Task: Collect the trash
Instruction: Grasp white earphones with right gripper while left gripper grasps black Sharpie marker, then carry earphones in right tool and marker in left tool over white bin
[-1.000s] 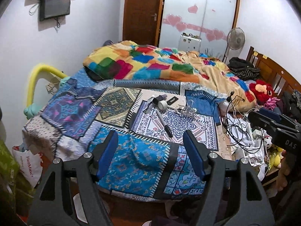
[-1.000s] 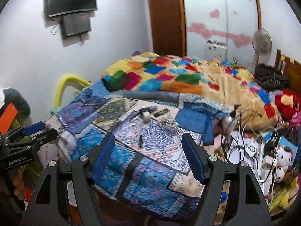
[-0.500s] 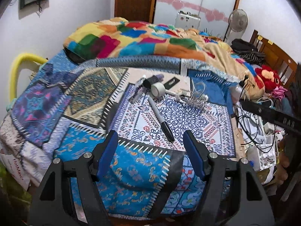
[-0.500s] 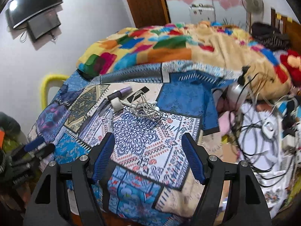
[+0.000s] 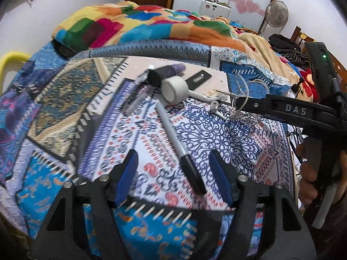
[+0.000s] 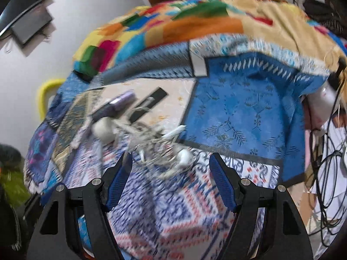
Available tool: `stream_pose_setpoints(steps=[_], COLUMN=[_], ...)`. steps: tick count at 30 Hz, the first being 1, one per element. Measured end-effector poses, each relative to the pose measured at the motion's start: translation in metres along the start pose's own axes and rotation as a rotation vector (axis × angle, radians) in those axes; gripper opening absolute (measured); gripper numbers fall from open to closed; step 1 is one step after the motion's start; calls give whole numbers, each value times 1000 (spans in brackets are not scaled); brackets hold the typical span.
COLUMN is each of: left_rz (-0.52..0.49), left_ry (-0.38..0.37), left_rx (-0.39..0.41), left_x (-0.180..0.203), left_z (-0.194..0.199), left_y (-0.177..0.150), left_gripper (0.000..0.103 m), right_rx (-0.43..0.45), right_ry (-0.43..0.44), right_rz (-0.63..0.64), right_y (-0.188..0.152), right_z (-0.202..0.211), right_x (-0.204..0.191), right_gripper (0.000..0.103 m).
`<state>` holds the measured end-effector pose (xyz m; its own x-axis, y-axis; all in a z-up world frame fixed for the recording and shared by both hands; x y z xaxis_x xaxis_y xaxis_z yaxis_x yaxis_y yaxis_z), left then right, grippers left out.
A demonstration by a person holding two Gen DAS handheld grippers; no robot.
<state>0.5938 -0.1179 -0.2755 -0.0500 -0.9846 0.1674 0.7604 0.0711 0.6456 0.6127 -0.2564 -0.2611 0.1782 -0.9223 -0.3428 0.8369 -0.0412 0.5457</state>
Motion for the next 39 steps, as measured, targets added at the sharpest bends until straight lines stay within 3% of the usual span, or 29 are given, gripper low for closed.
stream_pose_setpoints(steps=[3,5,10,12,14,15,21,25,39], left_rz=[-23,-37,-59,-64,-58,-54,-17,-10,-33], left_ry=[24,44,95,127,115,103,41,15,3], left_rx=[12,20,39,47,39,29,-28,-26,107], left_x=[6,11,18,18,17,17,16,20,27], left_z=[-13,-20,-28,-29,-27,-26,-14,9,148], left_y=[0,-1,-2,-2,-3,-4,-10,-12,6], left_gripper=[59,51,41,32,12,10,10,10,10], right_rx=[0,14,44,40,35,35,50,85,223], right_ry=[1,-16,-103,-77,-68,-68,-67,-64,-55], right_rz=[9,63,199,189,166,156,114,123,158], right_y=[-4,-8,-23,-28,-32,-32,-29,-24,-15], right_z=[-8,-8,-4,1,5,7,25,50,159], right_x=[2,-4,-13,-12,-8,-5,-3,-12,-53], right_gripper=[66,62,26,19,18,18,18,17,17])
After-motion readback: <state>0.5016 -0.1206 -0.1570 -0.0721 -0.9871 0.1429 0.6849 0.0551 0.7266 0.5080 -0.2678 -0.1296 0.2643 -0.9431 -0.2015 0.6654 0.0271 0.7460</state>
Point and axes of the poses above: each gripper's, at about its wrist camera, not at the fingertips, and z roughly against the way its jaws point, x to its right, y to its top, the point moved 4 cm from there along -z, roughly the way its jaws point, and after that the axes turned 5 degrees about x, right-handed, at the moved point
